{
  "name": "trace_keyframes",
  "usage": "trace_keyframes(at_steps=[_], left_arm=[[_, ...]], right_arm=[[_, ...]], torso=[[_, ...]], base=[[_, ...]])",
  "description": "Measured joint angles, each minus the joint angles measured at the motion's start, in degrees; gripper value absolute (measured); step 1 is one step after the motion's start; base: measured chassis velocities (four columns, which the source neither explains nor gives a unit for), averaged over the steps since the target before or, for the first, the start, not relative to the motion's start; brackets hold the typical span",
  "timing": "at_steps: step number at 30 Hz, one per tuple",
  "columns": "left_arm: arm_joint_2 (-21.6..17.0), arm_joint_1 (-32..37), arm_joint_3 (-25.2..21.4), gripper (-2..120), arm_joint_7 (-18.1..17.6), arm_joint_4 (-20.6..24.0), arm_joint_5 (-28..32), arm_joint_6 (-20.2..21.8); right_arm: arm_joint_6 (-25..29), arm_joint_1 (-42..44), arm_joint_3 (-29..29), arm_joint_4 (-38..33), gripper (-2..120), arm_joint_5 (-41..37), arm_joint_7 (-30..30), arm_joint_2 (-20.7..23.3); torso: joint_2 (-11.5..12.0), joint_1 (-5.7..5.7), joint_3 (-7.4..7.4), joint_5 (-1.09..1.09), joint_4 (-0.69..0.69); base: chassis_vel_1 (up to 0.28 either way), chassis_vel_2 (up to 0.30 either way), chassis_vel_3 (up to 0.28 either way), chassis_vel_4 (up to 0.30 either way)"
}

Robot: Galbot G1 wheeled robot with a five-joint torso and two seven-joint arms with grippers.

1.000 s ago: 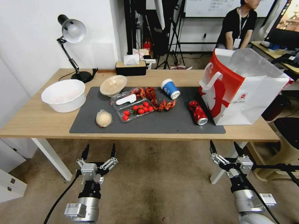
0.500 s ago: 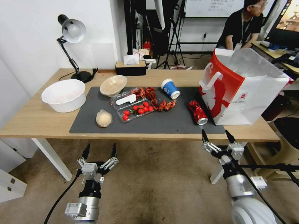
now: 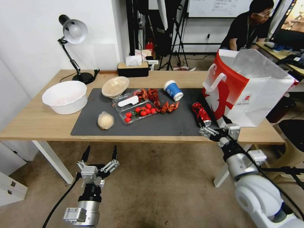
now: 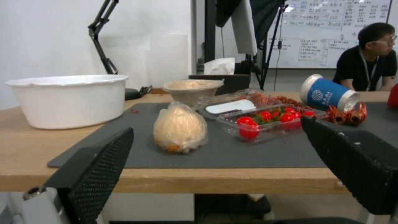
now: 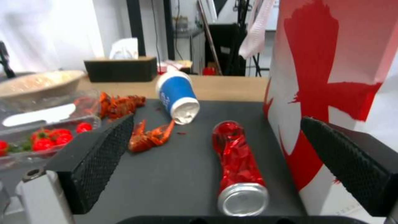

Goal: Pick up the trash from the table and place it into the takeout bag.

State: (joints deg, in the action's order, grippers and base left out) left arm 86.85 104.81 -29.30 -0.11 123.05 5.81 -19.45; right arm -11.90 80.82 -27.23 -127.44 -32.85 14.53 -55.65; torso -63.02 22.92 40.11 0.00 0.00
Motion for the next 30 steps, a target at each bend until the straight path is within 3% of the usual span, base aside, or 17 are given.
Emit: trace_keyframes(at_steps=[7, 11, 17, 30], left_arm=[[-0.1, -0.2, 0.1, 100, 0.0, -0.3, -0.5, 0.0], [0.1, -0.3, 0.0, 100, -0.2, -0.6, -1.2, 0.1], [0.4, -0.6, -0.1, 100, -0.3, -1.5, -1.6, 0.2], [0.6, -1.2, -0.3, 100, -0.4, -2.6, -1.6, 0.2]], right_arm=[[-6.1, -5.3, 0.3, 1.0, 100, -6.3, 2.0, 3.1], [-12.5, -11.1, 1.8, 3.8, 100, -12.5, 3.3, 5.8], [-19.1, -16.1, 4.8, 6.5, 100, -13.6, 6.9, 6.1], [-22.4, -22.6, 10.0, 13.8, 100, -17.8, 9.9, 3.3]], torso=[[0.0, 0.0, 0.0, 0.01, 0.0], [0.0, 0.0, 0.0, 0.01, 0.02], [0.0, 0.0, 0.0, 0.0, 0.0], [0.0, 0.0, 0.0, 0.0, 0.01]], base=[[0.0, 0.0, 0.0, 0.0], [0.0, 0.0, 0.0, 0.0], [0.0, 0.0, 0.0, 0.0], [0.0, 0.0, 0.0, 0.0]])
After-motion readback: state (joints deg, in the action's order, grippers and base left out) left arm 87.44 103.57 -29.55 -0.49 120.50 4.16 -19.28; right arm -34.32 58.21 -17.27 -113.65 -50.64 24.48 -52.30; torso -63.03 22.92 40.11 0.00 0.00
